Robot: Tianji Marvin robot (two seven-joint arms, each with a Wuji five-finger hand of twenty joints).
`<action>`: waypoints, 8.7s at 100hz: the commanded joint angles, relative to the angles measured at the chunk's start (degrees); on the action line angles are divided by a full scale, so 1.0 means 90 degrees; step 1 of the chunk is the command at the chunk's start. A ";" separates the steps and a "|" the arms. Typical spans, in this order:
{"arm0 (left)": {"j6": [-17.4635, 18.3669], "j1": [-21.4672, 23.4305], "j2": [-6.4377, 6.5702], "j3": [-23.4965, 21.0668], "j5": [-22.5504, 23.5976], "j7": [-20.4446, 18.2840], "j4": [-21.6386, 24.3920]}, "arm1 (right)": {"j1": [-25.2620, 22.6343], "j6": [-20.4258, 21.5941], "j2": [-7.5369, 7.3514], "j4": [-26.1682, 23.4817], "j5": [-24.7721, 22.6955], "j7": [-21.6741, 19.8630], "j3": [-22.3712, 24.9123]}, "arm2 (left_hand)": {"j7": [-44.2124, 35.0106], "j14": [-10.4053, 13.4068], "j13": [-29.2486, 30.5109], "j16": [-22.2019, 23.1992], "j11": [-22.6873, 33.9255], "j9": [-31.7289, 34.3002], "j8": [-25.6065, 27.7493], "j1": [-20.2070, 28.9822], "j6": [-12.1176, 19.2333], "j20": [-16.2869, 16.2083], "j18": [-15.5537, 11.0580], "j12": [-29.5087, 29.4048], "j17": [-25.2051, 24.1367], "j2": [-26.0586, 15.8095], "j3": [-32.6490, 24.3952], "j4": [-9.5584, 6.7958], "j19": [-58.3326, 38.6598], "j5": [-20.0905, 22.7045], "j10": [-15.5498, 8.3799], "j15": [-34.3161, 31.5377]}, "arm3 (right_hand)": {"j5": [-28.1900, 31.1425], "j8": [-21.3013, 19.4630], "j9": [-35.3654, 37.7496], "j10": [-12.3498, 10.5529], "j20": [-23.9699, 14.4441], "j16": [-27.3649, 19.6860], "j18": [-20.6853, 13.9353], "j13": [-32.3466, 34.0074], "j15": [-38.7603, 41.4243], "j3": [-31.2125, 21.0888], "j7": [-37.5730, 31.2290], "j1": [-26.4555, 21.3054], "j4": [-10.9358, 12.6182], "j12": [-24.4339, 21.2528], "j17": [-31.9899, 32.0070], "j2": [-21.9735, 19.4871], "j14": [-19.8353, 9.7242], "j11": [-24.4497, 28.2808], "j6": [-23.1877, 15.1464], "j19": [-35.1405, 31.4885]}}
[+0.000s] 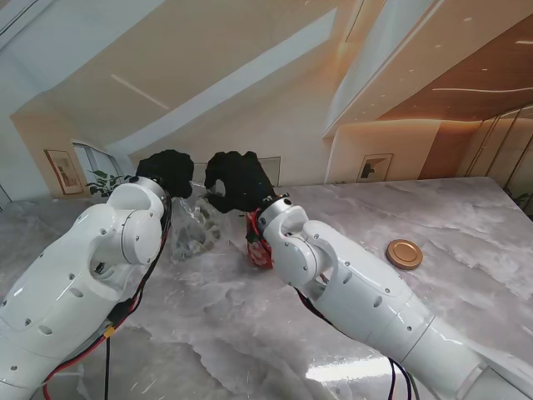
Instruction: Insert tea bags into the tea bag box
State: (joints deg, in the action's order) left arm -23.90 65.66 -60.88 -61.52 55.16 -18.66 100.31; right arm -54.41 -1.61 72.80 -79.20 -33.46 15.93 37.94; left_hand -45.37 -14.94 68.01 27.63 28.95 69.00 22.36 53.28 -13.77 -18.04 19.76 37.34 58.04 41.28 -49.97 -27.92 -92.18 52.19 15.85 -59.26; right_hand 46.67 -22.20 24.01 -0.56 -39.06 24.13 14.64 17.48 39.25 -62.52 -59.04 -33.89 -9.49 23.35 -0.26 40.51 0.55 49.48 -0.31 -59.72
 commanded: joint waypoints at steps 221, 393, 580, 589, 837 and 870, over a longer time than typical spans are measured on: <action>0.0148 0.0116 -0.0002 -0.0187 0.0053 -0.0060 -0.0036 | -0.0029 -0.0547 -0.0409 0.0872 -0.0396 -0.0648 0.0541 | -0.0118 -0.0081 0.0225 0.0010 0.0153 0.0251 0.0116 0.0250 -0.0008 -0.0035 -0.0505 0.0081 0.0132 0.0133 -0.0179 -0.0094 -0.0479 0.0103 0.0600 -0.0217 | -0.1343 -0.0279 -0.0664 0.0005 0.0108 -0.0009 -0.0058 -0.0251 -0.0082 0.0100 0.1688 0.0793 0.0660 -0.0027 0.0176 -0.0024 -0.0108 -0.0090 -0.0322 0.0008; 0.0069 -0.0286 -0.0006 0.0152 -0.0080 -0.0295 0.0033 | -0.0332 0.0342 -0.0180 -0.0220 0.0057 -0.0378 0.0089 | -0.0101 -0.0085 0.0219 0.0013 0.0163 0.0243 0.0119 0.0247 -0.0009 -0.0037 -0.0516 0.0078 0.0133 0.0115 -0.0160 -0.0085 -0.0482 0.0093 0.0605 -0.0221 | -0.1562 -0.0402 -0.0517 -0.0039 0.0030 -0.0093 -0.0037 -0.0047 -0.0242 0.0357 0.1908 0.1002 0.0721 -0.0133 0.0159 -0.0454 -0.0120 -0.0326 -0.1792 0.0151; 0.0316 0.0065 -0.0026 -0.0193 -0.0266 -0.0054 0.0369 | 0.0360 -0.0187 -0.0420 0.0007 -0.0950 -0.1350 -0.0771 | -0.0090 -0.0081 0.0228 0.0012 0.0171 0.0238 0.0129 0.0245 -0.0004 -0.0040 -0.0502 0.0076 0.0134 0.0109 -0.0167 -0.0081 -0.0491 0.0105 0.0603 -0.0227 | -0.1249 -0.0417 -0.0470 0.0115 -0.0033 -0.0169 0.0135 -0.0136 -0.0392 0.0151 0.2177 0.0815 0.0502 -0.0212 0.0203 0.0627 0.0060 -0.0596 -0.1201 0.0199; 0.0329 0.0066 -0.0027 -0.0190 -0.0285 -0.0057 0.0392 | 0.0389 -0.0230 -0.0393 0.0053 -0.0963 -0.1306 -0.0825 | -0.0088 -0.0093 0.0227 0.0012 0.0175 0.0247 0.0128 0.0251 -0.0009 -0.0041 -0.0501 0.0077 0.0134 0.0109 -0.0173 -0.0085 -0.0492 0.0105 0.0601 -0.0228 | -0.1128 -0.0575 -0.0447 0.0115 -0.0034 -0.0159 0.0135 -0.0116 -0.0370 0.0104 0.1927 0.0763 0.0479 -0.0189 0.0203 0.0657 0.0062 -0.0553 -0.1182 0.0200; 0.0181 0.0228 -0.0001 -0.0320 0.0119 -0.0017 0.0022 | -0.0798 -0.0542 -0.0609 -0.0479 -0.1127 -0.0429 0.1195 | -0.0096 -0.0091 0.0226 0.0007 0.0176 0.0234 0.0118 0.0239 -0.0005 -0.0041 -0.0504 0.0078 0.0134 0.0110 -0.0178 -0.0064 -0.0491 0.0097 0.0594 -0.0232 | -0.0104 -0.0551 -0.0153 -0.0055 -0.0018 0.0019 0.0017 -0.0048 -0.0036 -0.0281 -0.0270 -0.0152 0.0242 0.0022 0.0157 0.0433 -0.0123 -0.0070 -0.1269 0.0117; 0.0208 0.0246 -0.0003 -0.0345 0.0106 0.0000 0.0043 | -0.0494 -0.0925 -0.0611 0.0029 -0.1049 -0.0707 0.1005 | -0.0094 -0.0096 0.0229 0.0006 0.0177 0.0242 0.0115 0.0245 -0.0003 -0.0040 -0.0503 0.0080 0.0133 0.0105 -0.0183 -0.0064 -0.0489 0.0098 0.0603 -0.0232 | -0.0098 -0.0514 -0.0159 -0.0049 -0.0012 0.0018 0.0020 -0.0045 -0.0037 -0.0272 -0.0272 -0.0164 0.0219 0.0020 0.0152 0.0436 -0.0122 -0.0074 -0.1284 0.0105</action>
State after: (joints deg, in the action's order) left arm -22.29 67.82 -60.78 -64.60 56.18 -17.89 100.14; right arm -59.40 -9.66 67.24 -79.80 -42.99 10.60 47.45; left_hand -45.37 -14.94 68.01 27.63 29.20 69.00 22.38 53.37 -13.74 -18.06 19.76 37.34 58.04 41.28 -50.00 -27.92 -92.40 52.18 15.85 -59.30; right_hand 46.56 -27.06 23.97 -0.40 -39.06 23.54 15.14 16.87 38.15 -65.61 -60.32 -33.19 -6.69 23.26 0.48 45.54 0.55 48.13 -10.90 -58.34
